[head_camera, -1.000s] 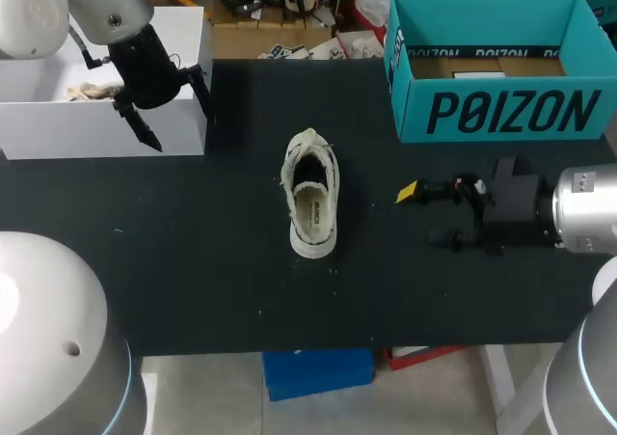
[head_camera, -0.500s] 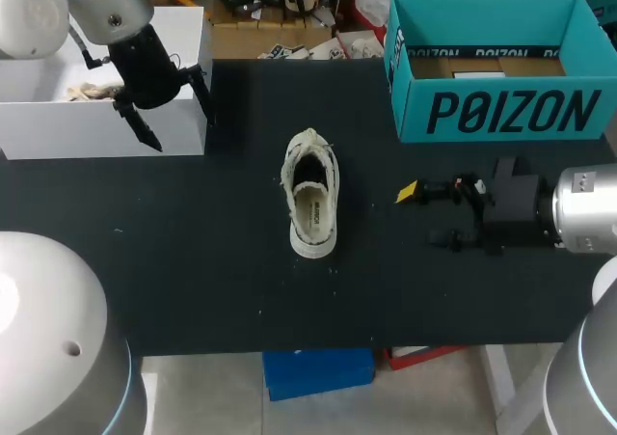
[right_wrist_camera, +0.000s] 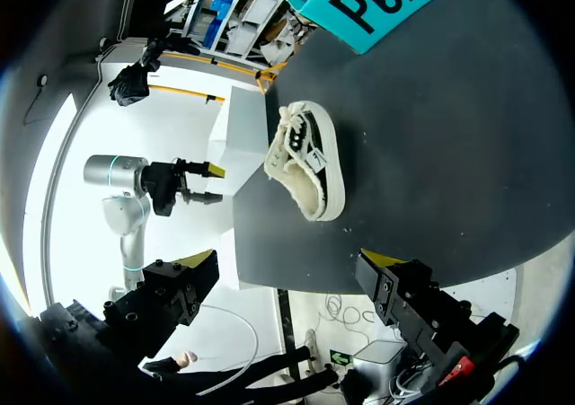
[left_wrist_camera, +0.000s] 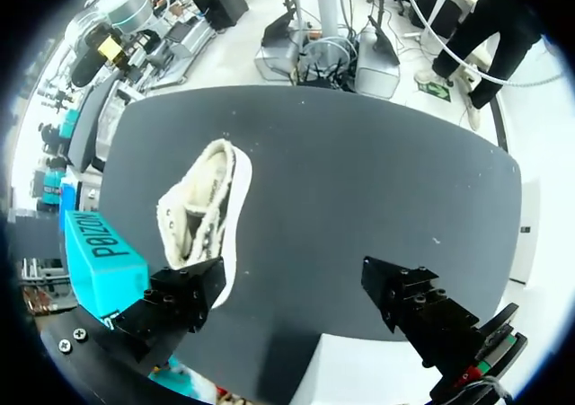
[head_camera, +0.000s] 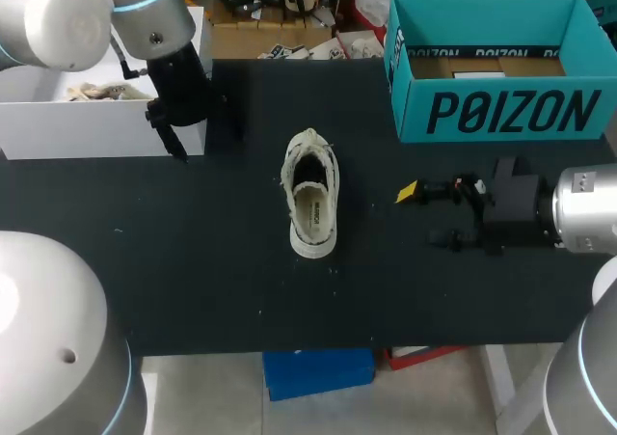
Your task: Take the shoe out of the shoebox, open the shoe tongue, remove and reinsert the insole, then place the shoe into the shoebox
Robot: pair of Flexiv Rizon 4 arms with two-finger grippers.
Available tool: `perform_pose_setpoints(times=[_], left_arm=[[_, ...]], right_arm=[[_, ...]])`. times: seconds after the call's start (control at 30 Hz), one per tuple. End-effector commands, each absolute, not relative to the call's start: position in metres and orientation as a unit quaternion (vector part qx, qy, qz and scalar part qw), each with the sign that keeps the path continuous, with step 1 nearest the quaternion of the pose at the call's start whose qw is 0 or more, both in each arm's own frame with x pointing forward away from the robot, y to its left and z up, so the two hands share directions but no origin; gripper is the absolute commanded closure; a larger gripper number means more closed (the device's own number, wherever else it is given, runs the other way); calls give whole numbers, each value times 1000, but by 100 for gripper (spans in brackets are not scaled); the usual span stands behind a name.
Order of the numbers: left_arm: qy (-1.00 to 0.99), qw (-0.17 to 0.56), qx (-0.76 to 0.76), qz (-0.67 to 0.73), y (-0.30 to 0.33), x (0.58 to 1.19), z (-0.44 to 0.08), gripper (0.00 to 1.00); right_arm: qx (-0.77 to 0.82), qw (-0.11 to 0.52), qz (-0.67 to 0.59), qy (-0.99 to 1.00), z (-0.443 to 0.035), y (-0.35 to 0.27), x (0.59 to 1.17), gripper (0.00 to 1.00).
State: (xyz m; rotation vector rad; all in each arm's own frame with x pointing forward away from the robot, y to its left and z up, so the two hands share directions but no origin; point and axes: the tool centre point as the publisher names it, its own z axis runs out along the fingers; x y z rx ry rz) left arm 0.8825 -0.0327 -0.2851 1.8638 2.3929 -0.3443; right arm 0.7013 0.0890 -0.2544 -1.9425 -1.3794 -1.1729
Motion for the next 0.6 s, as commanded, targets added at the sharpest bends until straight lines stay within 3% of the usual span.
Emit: perform_pose_setpoints(times=[0.03, 0.6], left_arm=[[778, 41, 617, -109, -47, 884, -294, 0], [739, 39, 664, -110, -80, 882, -306, 2]], right_arm=[[-710, 240, -428, -504, -254, 89, 701, 0], [-710, 240, -428, -504, -254, 89, 701, 0]])
